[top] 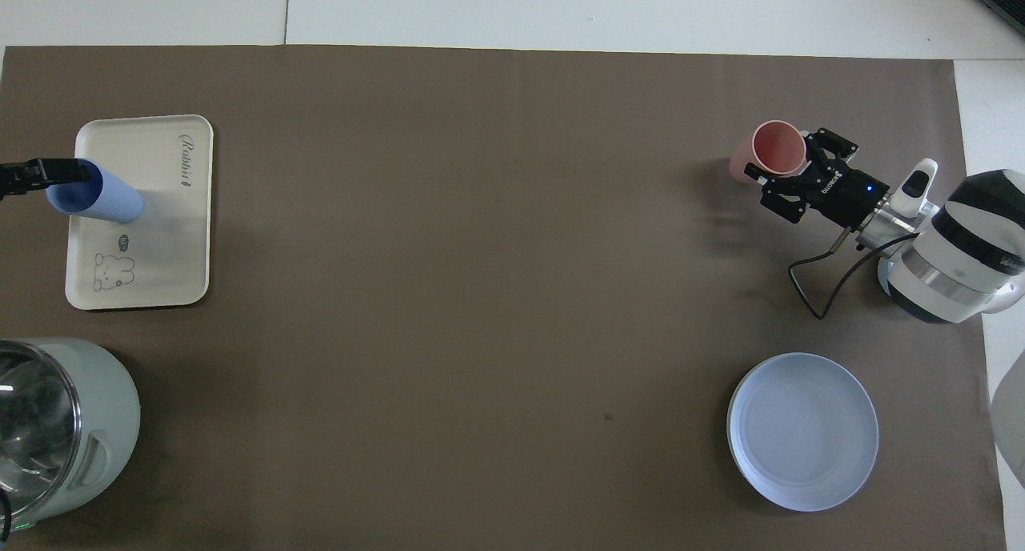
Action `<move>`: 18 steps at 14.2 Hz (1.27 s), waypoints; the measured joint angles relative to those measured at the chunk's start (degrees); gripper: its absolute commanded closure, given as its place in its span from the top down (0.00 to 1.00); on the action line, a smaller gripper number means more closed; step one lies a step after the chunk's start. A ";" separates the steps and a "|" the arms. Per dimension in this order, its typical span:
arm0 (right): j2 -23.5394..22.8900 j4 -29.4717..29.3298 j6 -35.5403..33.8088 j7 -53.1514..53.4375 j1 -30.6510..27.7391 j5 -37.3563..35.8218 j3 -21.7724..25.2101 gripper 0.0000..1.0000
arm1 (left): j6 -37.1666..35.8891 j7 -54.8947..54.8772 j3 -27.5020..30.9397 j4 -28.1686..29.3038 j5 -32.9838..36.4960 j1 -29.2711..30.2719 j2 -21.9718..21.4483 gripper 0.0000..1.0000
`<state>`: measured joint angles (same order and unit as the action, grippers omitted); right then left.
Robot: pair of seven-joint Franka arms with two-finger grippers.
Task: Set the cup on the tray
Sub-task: 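Lower the blue cup onto the tray while the right gripper sets down the pink cup, then open both grippers to release the blue and pink cups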
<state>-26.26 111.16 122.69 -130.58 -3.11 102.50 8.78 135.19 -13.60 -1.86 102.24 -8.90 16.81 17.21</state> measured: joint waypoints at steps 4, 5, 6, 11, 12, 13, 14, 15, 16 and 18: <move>-0.14 0.30 0.20 -0.98 0.24 0.00 0.00 0.00 | -17.53 -0.03 -0.52 -10.76 4.89 -1.02 -0.14 1.00; -0.15 0.79 0.21 -2.09 0.35 0.11 0.00 0.00 | -22.77 -0.03 -0.58 -13.49 5.59 -2.04 -0.16 1.00; -0.15 1.31 0.21 -3.31 0.47 0.63 0.00 0.00 | -27.78 0.00 -0.62 -15.96 6.67 -3.26 -0.20 1.00; -0.13 1.95 0.16 -4.70 0.56 1.53 -0.01 1.00 | -44.29 2.05 -0.83 -23.59 15.56 -12.04 -0.39 1.00; -0.10 1.91 0.09 -4.70 0.56 1.56 -0.01 1.00 | -45.69 4.07 -1.06 -24.08 16.09 -13.35 -0.65 1.00; 0.00 1.85 0.01 -4.70 0.55 1.61 -0.01 1.00 | -46.38 6.47 -1.69 -24.38 16.29 -14.15 -1.19 1.00; 0.25 1.79 -0.05 -4.70 0.55 1.65 -0.01 1.00 | -46.60 8.92 -2.94 -24.47 16.33 -14.38 -2.05 1.00; 0.66 1.72 -0.05 -4.70 0.55 1.66 -0.01 1.00 | -46.76 11.10 -4.33 -24.47 16.33 -14.46 -3.15 1.00; 1.25 1.66 -0.05 -4.70 0.55 1.66 -0.01 1.00 | -47.14 12.48 -5.50 -24.33 16.33 -14.63 -4.42 1.00; 2.75 1.63 -0.03 -4.70 0.55 1.66 0.00 1.00 | -47.22 14.30 -7.55 -22.58 16.28 -14.98 -7.63 1.00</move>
<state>-23.51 112.79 122.66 -135.29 -2.55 104.16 8.77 87.98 0.71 -9.41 79.66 7.38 1.83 9.59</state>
